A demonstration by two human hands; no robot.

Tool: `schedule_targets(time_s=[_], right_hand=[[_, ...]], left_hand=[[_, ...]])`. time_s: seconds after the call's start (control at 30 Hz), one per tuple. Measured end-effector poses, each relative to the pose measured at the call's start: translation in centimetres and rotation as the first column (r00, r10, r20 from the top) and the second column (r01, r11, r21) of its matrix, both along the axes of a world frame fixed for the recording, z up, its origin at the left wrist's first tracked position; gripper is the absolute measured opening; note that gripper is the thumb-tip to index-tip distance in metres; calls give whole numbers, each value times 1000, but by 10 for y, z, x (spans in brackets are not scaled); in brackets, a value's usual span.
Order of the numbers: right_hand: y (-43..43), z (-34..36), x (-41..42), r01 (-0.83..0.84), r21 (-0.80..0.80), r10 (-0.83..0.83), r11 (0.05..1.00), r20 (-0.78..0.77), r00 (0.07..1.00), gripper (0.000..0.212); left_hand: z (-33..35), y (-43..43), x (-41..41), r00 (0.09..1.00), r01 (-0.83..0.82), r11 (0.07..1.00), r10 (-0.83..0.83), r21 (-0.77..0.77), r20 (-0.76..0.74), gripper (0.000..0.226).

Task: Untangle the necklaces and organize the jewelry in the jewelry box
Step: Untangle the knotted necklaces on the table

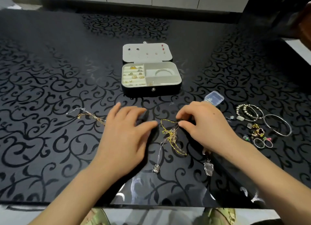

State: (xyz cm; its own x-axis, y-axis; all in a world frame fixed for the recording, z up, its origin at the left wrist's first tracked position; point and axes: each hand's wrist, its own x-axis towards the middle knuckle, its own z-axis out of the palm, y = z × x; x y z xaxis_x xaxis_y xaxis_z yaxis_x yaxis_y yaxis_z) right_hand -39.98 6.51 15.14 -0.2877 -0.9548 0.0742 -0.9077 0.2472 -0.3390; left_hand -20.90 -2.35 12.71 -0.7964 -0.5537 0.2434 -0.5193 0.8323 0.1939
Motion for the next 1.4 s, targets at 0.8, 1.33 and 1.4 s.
schedule_targets(time_s=[0.8,1.33,1.4], right_hand=[[21,9,7,-70,79,63,994,90,994,12],[2,18,-2,21,42,-25,999,102,994,13],[7,26,-4,60,28,-65,998,273,960,14]], left_hand=[[3,8,5,979,108,992,-95,61,-181,32],[12,1,-46,996,-35,893,71,449,-62,7],[14,3,-49,999,-7,903,27,430,-40,11]])
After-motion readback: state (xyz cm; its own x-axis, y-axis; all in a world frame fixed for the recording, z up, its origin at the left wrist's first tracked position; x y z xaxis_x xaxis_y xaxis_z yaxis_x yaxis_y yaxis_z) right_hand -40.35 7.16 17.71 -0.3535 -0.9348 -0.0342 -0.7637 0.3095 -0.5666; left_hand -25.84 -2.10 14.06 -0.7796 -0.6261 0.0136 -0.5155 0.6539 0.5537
